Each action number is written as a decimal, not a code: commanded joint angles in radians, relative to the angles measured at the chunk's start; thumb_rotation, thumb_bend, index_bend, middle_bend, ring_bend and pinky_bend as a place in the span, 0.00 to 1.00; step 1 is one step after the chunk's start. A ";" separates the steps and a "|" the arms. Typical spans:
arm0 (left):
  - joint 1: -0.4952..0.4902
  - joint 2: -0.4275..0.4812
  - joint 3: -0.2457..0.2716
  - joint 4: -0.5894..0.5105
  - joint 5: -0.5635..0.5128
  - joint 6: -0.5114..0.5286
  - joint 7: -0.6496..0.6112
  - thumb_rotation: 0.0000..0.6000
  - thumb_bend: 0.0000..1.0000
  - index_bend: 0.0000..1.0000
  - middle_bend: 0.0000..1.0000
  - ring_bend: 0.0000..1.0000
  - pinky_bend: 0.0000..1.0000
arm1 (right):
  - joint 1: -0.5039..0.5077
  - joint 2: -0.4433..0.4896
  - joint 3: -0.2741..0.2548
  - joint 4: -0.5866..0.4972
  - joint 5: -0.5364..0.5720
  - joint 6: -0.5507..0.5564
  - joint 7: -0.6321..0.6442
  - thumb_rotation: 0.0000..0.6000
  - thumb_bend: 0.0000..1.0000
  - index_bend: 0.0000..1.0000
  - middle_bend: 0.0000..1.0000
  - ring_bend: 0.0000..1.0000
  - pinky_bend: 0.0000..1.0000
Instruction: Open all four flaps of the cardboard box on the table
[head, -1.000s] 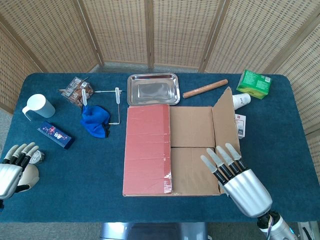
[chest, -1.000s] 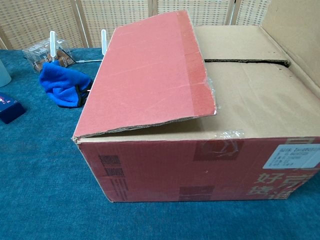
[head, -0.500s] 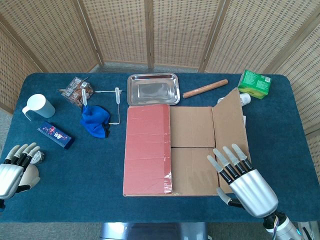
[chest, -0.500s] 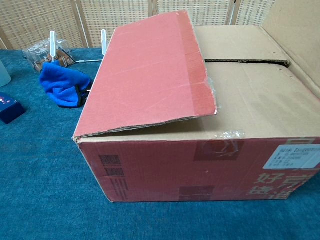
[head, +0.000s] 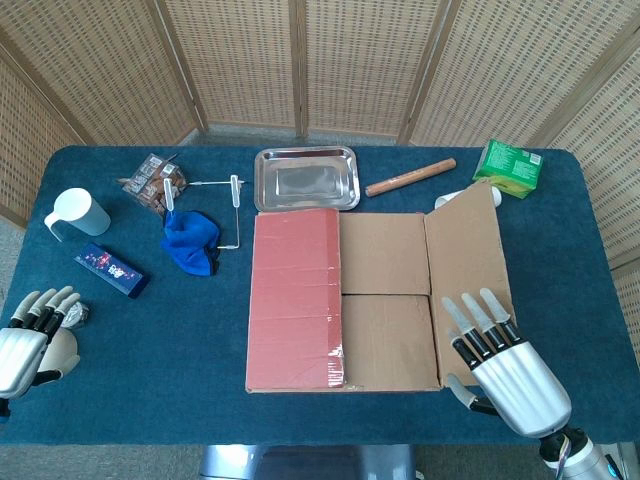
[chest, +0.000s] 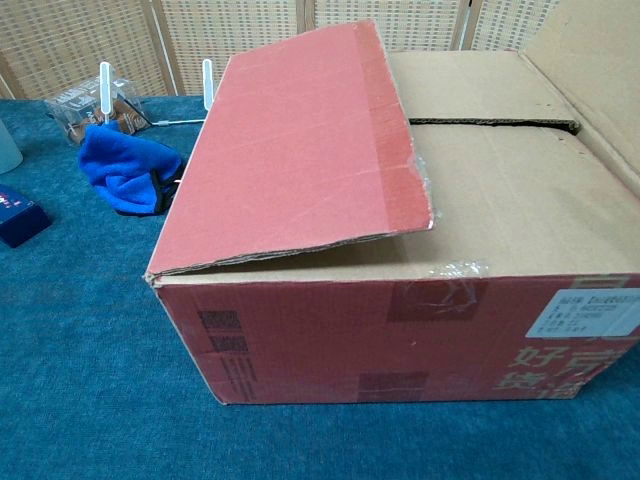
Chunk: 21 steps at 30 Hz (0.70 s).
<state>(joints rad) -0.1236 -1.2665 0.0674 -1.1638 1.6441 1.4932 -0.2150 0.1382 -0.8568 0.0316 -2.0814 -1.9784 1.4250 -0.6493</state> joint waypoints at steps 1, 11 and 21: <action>0.000 0.001 0.000 -0.002 0.001 0.000 0.001 1.00 0.00 0.00 0.00 0.00 0.00 | -0.003 0.000 0.003 0.005 0.009 -0.004 -0.011 0.27 0.42 0.55 0.00 0.00 0.00; -0.001 0.002 0.000 -0.007 0.001 -0.001 0.002 1.00 0.00 0.00 0.00 0.00 0.00 | -0.003 0.000 0.004 0.013 0.057 -0.044 -0.023 0.28 0.44 0.71 0.00 0.00 0.00; -0.003 0.009 -0.003 -0.014 0.002 0.005 -0.005 1.00 0.00 0.00 0.00 0.00 0.00 | 0.015 -0.012 0.021 0.047 0.087 -0.038 0.054 0.28 0.47 0.61 0.00 0.00 0.00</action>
<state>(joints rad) -0.1257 -1.2583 0.0653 -1.1776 1.6457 1.4975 -0.2197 0.1507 -0.8638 0.0475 -2.0450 -1.8921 1.3749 -0.6153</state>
